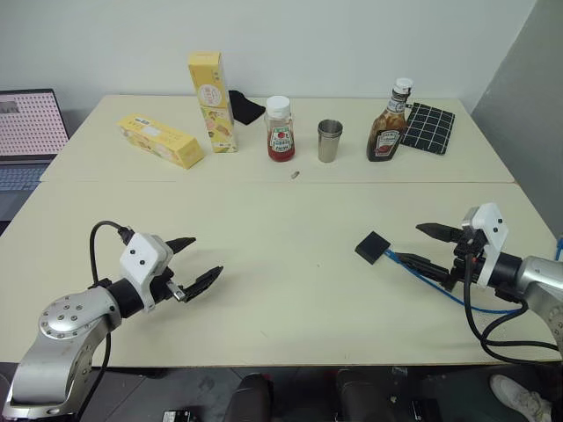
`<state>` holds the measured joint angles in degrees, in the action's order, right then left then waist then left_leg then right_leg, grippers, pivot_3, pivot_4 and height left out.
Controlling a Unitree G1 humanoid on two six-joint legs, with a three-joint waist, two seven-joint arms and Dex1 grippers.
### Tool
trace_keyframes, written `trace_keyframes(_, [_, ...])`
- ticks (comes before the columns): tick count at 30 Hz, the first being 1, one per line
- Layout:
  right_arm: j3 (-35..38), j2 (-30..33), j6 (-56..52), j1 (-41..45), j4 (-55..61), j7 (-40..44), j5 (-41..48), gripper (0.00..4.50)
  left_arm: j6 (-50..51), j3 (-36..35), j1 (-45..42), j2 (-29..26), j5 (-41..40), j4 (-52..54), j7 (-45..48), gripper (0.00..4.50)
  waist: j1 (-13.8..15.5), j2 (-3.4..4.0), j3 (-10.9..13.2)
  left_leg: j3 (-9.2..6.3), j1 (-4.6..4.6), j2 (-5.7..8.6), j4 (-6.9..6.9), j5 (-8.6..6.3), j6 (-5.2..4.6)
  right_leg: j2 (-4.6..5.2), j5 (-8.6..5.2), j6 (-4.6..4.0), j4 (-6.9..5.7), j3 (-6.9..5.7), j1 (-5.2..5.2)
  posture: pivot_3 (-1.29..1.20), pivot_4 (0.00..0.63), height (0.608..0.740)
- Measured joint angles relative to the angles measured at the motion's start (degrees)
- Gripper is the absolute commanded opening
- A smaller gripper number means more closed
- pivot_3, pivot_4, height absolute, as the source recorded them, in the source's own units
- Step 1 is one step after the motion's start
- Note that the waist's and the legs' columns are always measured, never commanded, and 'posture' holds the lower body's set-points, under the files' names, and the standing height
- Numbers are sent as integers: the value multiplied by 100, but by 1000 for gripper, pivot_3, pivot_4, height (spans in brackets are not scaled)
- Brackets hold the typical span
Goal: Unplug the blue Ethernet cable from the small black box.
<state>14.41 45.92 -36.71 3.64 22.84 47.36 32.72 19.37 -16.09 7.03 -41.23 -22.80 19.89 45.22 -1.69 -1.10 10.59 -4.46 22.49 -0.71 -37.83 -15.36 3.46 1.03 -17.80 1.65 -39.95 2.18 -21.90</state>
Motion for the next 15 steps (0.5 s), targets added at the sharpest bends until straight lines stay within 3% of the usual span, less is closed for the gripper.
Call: trace_keyframes(15, [-102,22,132,-180,0,2,-238,4487,37,0,74,-22,-69,3,116,4500,0,0,0,-1,0,-1,0,0,0,0,0,0,0,-1,0,0,150,740])
